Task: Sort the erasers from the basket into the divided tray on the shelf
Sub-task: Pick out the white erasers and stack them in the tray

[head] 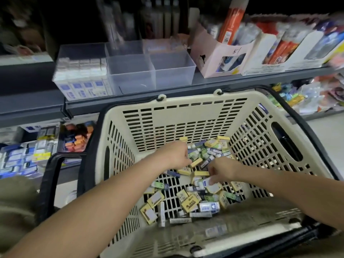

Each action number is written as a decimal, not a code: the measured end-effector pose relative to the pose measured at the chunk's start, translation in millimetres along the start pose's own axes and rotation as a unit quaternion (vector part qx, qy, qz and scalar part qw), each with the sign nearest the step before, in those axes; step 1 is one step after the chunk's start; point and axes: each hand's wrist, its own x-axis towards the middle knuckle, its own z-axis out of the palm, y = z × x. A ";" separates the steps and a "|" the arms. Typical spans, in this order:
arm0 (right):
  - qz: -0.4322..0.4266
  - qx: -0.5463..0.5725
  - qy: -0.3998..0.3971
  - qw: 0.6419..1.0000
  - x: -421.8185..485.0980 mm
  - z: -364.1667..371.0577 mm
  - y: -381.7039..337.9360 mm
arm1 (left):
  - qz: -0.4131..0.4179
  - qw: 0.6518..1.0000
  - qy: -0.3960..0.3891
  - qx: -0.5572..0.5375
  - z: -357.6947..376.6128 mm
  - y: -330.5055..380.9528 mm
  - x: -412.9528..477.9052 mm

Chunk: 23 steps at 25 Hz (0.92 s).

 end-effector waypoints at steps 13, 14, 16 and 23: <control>0.034 -0.090 0.001 0.995 -16.0 -26.0 41.8 | -0.114 0.885 0.023 -0.451 11.7 11.6 21.4; 0.042 -0.143 -0.014 0.989 -16.4 -20.8 47.5 | -0.113 0.878 0.023 -0.465 11.1 11.2 21.7; 0.042 -0.208 -0.031 0.977 -14.9 -12.1 48.7 | -0.109 0.863 0.031 -0.492 8.1 11.6 21.5; 0.001 0.174 0.055 0.983 -12.1 -28.2 25.8 | -0.110 0.798 0.000 -0.592 0.1 13.6 14.9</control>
